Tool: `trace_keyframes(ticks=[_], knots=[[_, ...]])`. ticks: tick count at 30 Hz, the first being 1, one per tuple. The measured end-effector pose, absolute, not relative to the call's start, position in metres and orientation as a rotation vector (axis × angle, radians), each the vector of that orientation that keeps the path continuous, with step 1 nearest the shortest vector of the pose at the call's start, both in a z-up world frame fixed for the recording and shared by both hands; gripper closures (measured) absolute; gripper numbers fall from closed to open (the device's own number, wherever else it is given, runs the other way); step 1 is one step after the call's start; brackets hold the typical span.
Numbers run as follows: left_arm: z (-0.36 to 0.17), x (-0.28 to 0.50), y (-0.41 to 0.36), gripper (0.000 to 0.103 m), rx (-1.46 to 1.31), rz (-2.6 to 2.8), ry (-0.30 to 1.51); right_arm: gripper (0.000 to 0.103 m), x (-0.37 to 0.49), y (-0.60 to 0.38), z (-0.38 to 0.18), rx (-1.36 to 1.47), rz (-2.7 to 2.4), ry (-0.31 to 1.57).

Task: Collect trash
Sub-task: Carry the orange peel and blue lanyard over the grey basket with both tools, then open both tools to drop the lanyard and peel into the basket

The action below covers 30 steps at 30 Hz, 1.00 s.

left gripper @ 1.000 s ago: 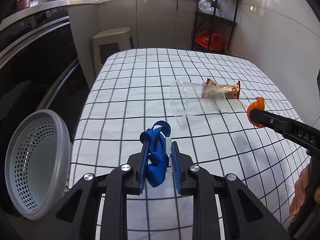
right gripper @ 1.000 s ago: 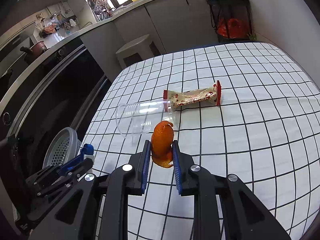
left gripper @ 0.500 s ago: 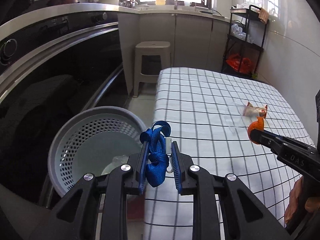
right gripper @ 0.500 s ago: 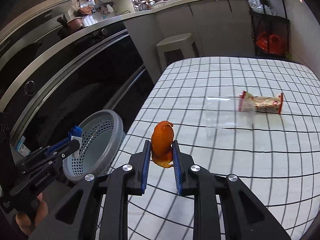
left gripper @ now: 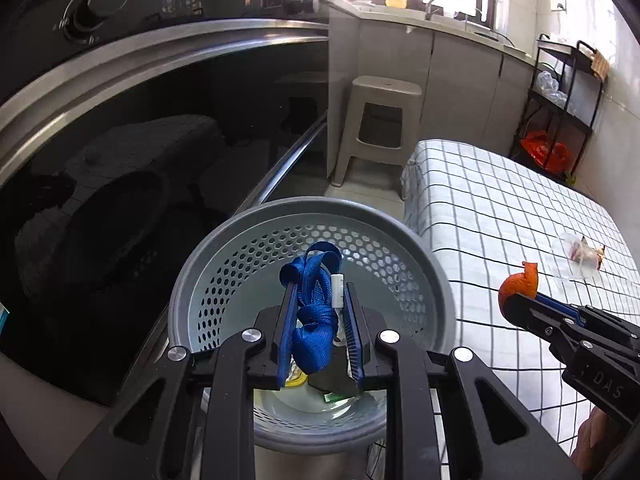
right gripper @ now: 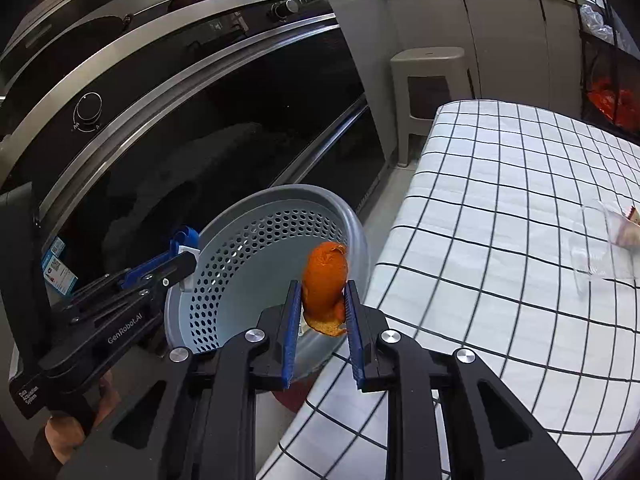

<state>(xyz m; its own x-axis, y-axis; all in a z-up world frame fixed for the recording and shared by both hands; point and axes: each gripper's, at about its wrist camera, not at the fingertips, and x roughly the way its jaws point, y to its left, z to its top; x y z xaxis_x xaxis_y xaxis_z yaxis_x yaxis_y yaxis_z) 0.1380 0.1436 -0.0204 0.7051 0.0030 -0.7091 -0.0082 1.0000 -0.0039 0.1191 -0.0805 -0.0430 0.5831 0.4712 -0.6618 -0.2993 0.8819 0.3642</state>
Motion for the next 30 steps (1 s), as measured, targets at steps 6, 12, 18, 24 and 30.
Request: trace_keyframes(ticks=[6, 12, 18, 24, 30], knots=[[-0.032, 0.151, 0.160, 0.081, -0.024, 0.031, 0.814, 0.082, 0.137, -0.054, -0.054, 0.212, 0.485, 0.875], [-0.042, 0.159, 0.174, 0.081, -0.060, 0.043, 0.856, 0.082, 0.152, -0.034, -0.063, 0.193, 0.505, 0.909], [-0.051, 0.164, 0.188, 0.080, -0.082, 0.047, 0.892, 0.082, 0.172, -0.018, -0.067, 0.169, 0.514, 0.934], [-0.054, 0.164, 0.191, 0.080, -0.092, 0.038, 0.905, 0.082, 0.171, -0.004, -0.065, 0.165, 0.519, 0.943], [-0.056, 0.165, 0.194, 0.079, -0.106, 0.042, 0.913, 0.081, 0.171, -0.002, -0.063, 0.171, 0.515, 0.939]])
